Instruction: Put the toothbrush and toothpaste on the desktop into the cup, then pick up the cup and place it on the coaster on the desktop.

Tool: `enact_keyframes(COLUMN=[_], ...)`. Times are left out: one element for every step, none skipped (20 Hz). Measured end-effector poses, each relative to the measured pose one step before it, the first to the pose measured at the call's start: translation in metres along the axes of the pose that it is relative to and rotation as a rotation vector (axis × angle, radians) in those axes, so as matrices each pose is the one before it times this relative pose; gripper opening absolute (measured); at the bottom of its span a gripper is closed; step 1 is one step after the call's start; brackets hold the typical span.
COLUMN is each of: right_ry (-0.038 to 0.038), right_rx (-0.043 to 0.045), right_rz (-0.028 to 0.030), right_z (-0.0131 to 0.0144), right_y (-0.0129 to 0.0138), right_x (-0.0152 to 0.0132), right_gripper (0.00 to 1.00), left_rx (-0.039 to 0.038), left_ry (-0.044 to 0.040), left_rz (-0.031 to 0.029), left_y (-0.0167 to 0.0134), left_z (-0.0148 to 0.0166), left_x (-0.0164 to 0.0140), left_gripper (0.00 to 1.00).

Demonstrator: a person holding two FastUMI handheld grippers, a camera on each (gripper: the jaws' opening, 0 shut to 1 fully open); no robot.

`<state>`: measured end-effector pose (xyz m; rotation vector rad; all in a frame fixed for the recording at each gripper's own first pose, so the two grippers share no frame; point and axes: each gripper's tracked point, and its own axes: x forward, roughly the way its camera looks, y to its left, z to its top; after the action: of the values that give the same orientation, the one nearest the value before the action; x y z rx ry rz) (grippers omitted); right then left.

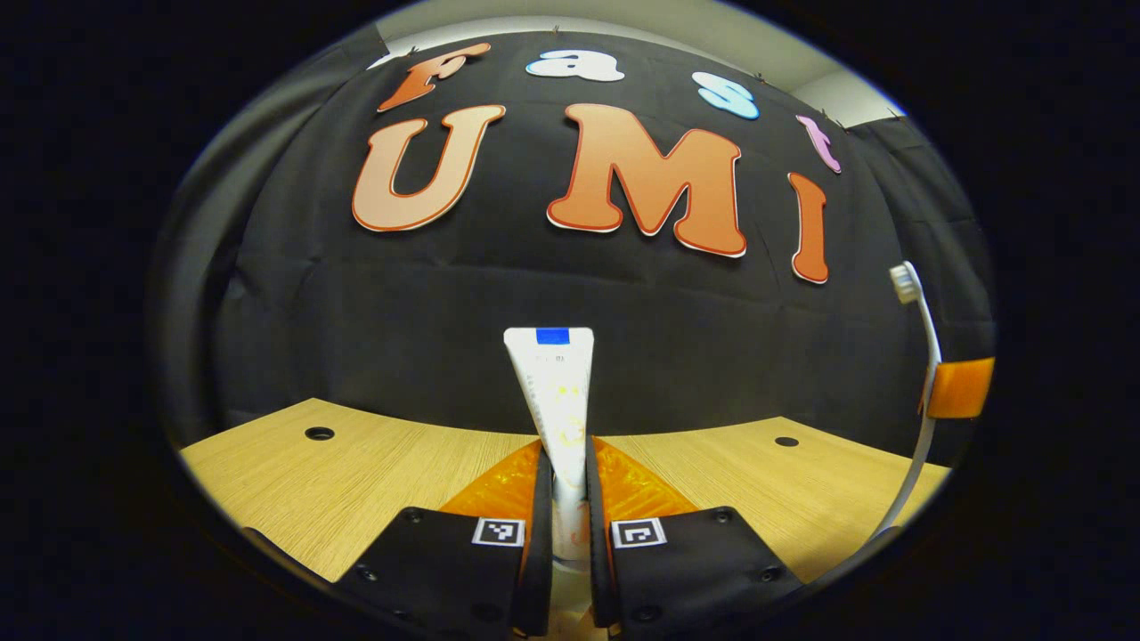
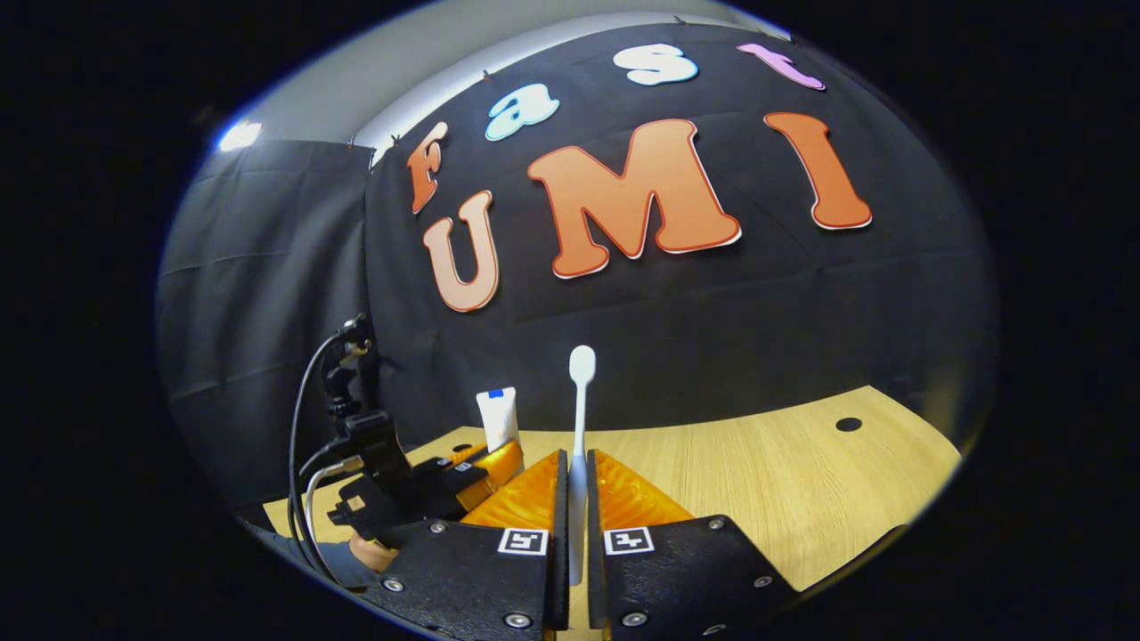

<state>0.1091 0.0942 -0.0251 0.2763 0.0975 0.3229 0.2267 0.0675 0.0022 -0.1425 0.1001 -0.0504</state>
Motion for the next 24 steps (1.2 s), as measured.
enact_keyframes(right_ry=[-0.00999,-0.01497,-0.01795,-0.02531,-0.02524,-0.02176,-0.02141,-0.01173,-0.0053,0.00235,-0.00066,-0.00346,-0.00844,-0.00994,-0.01083,-0.00797,-0.0094,-0.00753,-0.00458,-0.0013,-0.00363,-0.00367,-0.00377,-0.00583], right_rx=[-0.00453,-0.00633,-0.00646,-0.00446,-0.00482,-0.00675,-0.00459,0.00281,0.01384,0.02158,0.01872,0.01395,0.01023,0.01113,0.01177,0.01367,0.01328,0.01217,0.00746,0.00022,-0.00417,-0.00621,-0.00307,-0.00157], right_rz=[0.00736,0.00735,0.00222,0.00538,0.00224,0.00291,-0.00405,-0.0045,-0.00019,0.0042,0.00492,0.0026,0.00221,0.00316,0.0058,0.00448,0.00714,0.00483,0.00735,0.00518,0.00378,0.00724,0.00469,0.00844], right_z=[0.00268,0.00368,0.00461,0.00416,0.00496,0.00239,0.00224,-0.0008,-0.00272,-0.00615,-0.00495,-0.00309,-0.00134,-0.00187,-0.00074,-0.00159,-0.00167,-0.00301,-0.00237,-0.00391,-0.00377,-0.00197,-0.00205,-0.0025], right_y=[0.00546,0.00441,0.00449,0.00347,0.00326,0.00187,0.00013,0.00046,0.00035,0.00054,0.00081,-0.00112,-0.0003,0.00032,0.0012,0.00112,0.00175,0.00221,0.0026,0.00254,0.00213,0.00315,0.00322,0.00364], right_x=[0.00543,0.005,0.00461,0.00636,0.00581,0.00717,0.00594,0.00623,0.00696,0.00626,0.00518,0.00515,0.00531,0.00545,0.00494,0.00543,0.00426,0.00509,0.00471,0.00516,0.00282,0.00356,0.00299,0.00514], right_gripper=[0.08,0.08,0.08,0.08,0.08,0.08,0.08,0.09,0.09,0.08,0.08,0.08,0.08,0.08,0.08,0.08,0.08,0.08,0.08,0.08,0.08,0.08,0.09,0.09], left_rx=[0.00087,0.00067,0.00379,0.0036,0.00266,-0.00085,0.00106,0.00391,0.00471,0.00955,0.00766,0.00617,0.009,0.00745,0.00239,0.00432,-0.00025,0.0001,0.00148,-0.00013,-0.004,-0.00175,-0.00468,-0.00293], left_ry=[0.0082,0.01251,0.01058,0.00942,0.00681,0.01655,0.00789,0.01272,0.00762,0.00588,0.00844,0.00302,0.00173,0.00543,0.01268,-0.00691,-0.01405,-0.00855,-0.00196,0.00349,0.00892,0.00547,-0.00306,-0.00734], left_rz=[-0.0055,-0.00287,-0.00028,-0.00134,-0.0046,-0.00803,-0.00398,-0.00465,-0.00106,-0.00239,-0.00039,-0.00489,-0.00331,0.00211,0.00091,0.01167,0.00457,0.00184,0.00305,-0.00136,0.00076,0.00637,0.00602,-0.00291], left_y=[0.00041,-0.00079,-0.00028,0.00113,-0.00064,-0.00197,-0.00032,0.00056,0.00108,0.00106,0.00133,0.00026,0.00192,0.00411,0.00221,0.0042,0.00398,0.00063,0.00043,0.00216,0.00257,0.00377,0.00371,0.00052], left_z=[-0.00249,-0.00395,-0.00239,-0.00403,-0.00127,-0.00452,-0.00318,-0.00315,-0.00339,-0.00193,-0.0025,-0.00018,-0.00077,-0.00241,-0.00207,0.00041,0.0043,0.00056,0.00137,-0.00105,-0.00125,-0.00209,0.00119,0.00208], left_x=[-0.00418,-0.00219,-0.00166,-0.00229,-0.00221,-0.00315,-0.00164,-0.00233,-0.00264,-0.00338,-0.00344,-0.00381,-0.00114,-0.00336,-0.00324,-0.00626,-0.00199,-0.00498,-0.00504,-0.00463,-0.00201,-0.00291,-0.00442,-0.00358], left_gripper=[0.22,0.23,0.23,0.23,0.23,0.25,0.25,0.25,0.25,0.25,0.25,0.25,0.27,0.29,0.33,0.34,0.37,0.37,0.37,0.37,0.39,0.44,0.57,0.61])
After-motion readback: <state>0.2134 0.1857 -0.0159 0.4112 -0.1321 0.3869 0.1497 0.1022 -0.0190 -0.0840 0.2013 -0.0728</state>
